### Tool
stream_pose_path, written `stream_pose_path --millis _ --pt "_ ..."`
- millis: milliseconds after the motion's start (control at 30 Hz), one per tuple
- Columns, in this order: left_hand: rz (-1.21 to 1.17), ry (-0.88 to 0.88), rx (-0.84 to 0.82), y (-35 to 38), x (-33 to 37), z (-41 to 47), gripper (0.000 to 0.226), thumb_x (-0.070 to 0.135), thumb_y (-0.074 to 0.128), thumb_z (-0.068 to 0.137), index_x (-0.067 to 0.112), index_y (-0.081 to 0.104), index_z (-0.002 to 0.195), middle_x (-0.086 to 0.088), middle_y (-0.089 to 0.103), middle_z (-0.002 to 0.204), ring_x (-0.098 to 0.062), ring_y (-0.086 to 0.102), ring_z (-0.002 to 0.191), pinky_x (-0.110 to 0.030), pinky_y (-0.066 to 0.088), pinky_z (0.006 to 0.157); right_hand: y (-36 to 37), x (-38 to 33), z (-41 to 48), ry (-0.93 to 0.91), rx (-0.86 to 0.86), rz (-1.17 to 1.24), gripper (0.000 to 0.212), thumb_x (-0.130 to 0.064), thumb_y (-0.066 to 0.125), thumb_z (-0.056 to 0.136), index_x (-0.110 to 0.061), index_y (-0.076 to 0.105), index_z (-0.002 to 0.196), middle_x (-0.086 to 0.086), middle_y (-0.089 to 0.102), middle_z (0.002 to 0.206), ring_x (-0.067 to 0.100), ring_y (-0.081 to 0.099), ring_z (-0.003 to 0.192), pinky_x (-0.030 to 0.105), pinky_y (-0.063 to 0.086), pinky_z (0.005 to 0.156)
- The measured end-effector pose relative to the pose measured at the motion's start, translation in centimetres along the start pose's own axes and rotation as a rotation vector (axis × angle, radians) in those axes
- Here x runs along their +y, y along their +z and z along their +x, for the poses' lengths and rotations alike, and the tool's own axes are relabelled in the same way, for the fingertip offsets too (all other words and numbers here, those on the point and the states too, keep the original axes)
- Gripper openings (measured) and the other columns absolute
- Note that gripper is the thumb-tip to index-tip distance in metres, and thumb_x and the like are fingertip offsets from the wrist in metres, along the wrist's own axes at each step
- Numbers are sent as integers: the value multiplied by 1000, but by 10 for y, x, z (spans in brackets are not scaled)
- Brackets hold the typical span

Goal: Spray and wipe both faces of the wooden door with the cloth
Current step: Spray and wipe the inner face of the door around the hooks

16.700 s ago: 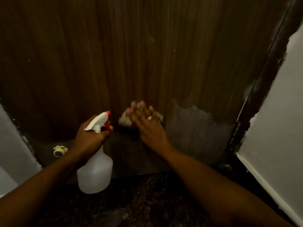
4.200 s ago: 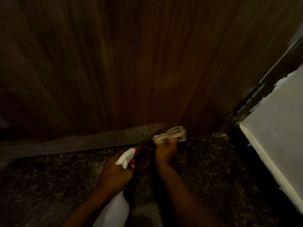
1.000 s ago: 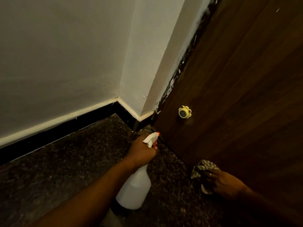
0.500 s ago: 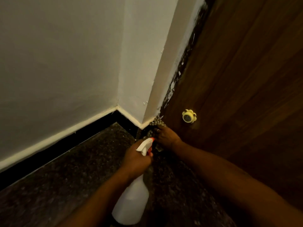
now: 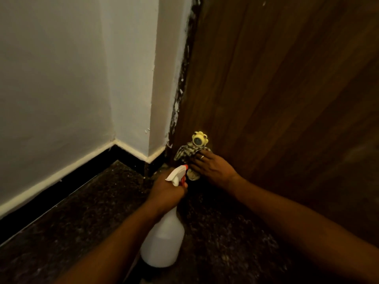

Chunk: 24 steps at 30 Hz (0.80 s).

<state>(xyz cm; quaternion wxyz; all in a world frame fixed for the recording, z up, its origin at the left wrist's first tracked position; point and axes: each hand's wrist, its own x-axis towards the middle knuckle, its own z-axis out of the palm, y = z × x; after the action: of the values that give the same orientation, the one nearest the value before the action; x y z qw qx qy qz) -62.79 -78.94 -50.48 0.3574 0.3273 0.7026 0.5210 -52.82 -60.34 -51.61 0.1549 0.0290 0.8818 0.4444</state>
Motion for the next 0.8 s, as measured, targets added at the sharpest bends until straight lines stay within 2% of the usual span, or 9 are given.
stream_pose_path --millis 100,200,267,367,500,567,700,767,800 --pt "-19 32 -37 11 5 -8 51 0 63 80 24 59 125 -5 65 109 -22 61 103 -34 50 91 -5 9 -37 3 -57 -62 48 -25 46 83 -17 68 125 7 65 130 27 58 124 49 20 116" --pt "-12 74 -40 11 7 -7 50 0 62 81 23 59 125 0 64 109 -14 59 101 -24 47 85 -6 29 -62 39 12 -68 55 -20 31 89 -10 57 137 14 58 137 32 52 129 51 9 117" --pt "9 88 -36 9 8 -4 50 3 62 81 25 58 125 3 63 109 -11 58 101 -21 44 84 -12 39 -72 84 53 -29 58 -19 30 86 -10 56 138 14 56 139 33 51 130 49 8 118" --pt "5 71 -42 7 6 -5 50 2 61 82 27 57 125 1 63 106 -14 59 100 -25 47 86 -18 33 -78 236 118 35 61 -19 29 87 -14 49 144 10 51 146 33 47 134 47 6 119" --pt "-10 99 -16 -1 -1 -5 51 -6 59 80 20 59 125 -1 64 104 -15 61 99 -19 42 82 -24 21 -89 476 215 114 62 -14 35 88 -17 41 150 4 45 151 31 48 133 47 18 118" --pt "-10 95 -16 -2 -4 -3 52 -7 60 80 19 59 125 -3 65 107 -15 61 100 -20 42 85 -20 15 -104 511 228 102 63 -14 38 88 -20 38 151 2 41 154 29 43 136 46 15 120" --pt "1 80 -66 10 -2 -9 53 -2 63 81 28 58 125 -2 65 111 -17 60 105 -33 46 97 10 -3 -158 422 116 95 67 -19 49 87 -21 34 152 2 38 155 27 29 142 45 3 122" --pt "6 106 -88 17 1 -11 54 -1 64 81 29 57 125 1 64 110 -14 59 104 -33 46 98 29 -12 -204 376 -2 63 76 -30 60 83 -21 30 153 3 32 158 28 23 146 44 -2 122" --pt "3 114 -101 20 2 -12 54 0 65 81 30 56 125 3 63 108 -12 59 103 -30 46 96 36 -19 -231 380 -51 60 81 -33 60 82 -21 26 155 2 24 161 28 17 149 44 -3 122"
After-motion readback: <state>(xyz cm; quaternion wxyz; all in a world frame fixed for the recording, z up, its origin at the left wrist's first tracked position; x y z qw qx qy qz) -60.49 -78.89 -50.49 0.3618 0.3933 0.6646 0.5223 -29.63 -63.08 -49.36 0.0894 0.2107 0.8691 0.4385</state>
